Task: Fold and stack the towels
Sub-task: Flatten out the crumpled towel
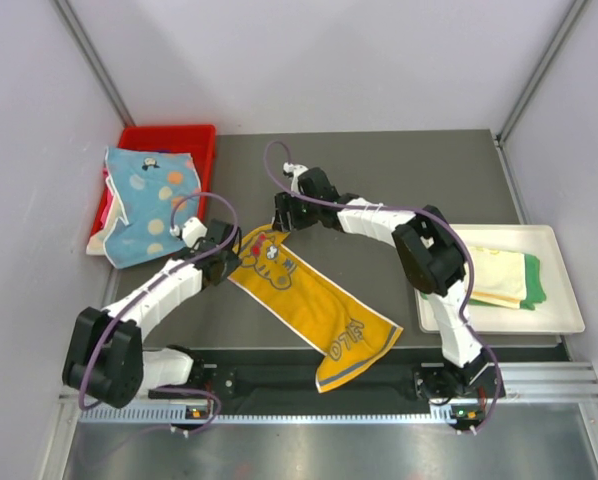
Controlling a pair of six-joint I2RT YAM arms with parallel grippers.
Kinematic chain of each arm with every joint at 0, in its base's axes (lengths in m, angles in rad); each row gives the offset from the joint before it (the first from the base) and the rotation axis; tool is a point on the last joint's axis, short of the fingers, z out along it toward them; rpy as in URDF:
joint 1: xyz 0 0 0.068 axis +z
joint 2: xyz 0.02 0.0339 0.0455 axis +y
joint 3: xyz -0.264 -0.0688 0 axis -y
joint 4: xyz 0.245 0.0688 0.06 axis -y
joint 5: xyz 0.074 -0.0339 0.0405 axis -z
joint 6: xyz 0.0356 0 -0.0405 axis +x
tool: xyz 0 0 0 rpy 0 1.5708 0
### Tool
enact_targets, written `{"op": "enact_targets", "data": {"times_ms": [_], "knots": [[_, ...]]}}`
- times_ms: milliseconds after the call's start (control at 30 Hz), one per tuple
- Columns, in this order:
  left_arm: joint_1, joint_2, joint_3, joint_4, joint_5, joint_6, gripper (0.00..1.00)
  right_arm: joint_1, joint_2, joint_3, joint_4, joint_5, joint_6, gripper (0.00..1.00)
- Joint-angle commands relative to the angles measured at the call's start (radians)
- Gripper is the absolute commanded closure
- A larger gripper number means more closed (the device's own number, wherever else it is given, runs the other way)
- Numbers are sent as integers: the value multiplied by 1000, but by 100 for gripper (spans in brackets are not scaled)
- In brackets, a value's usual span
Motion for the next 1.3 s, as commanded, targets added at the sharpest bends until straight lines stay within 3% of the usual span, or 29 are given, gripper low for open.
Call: {"op": "enact_targets", "data": {"times_ms": [0,567,833,967,1067,1100,1200,1267], "knots": [[37,48,16,83,27,48,52,17,27,63,39,-6,25,36],[88,200,41,149,-11,52,47,17,48,77,32,2,46,64],[97,226,41,166,-42,55,51,14,42,88,17,17,38,78],[100,259,42,171,-48,55,58,10,33,88,6,22,31,85],[100,276,42,183,-51,60,71,7,16,83,2,31,26,86],[102,276,44,185,-53,74,83,4,11,81,-3,37,23,86],[100,279,71,185,-59,118,100,3,-12,78,-14,54,12,87],[100,279,107,185,-51,150,100,-2,-41,75,-23,71,-1,91]]}}
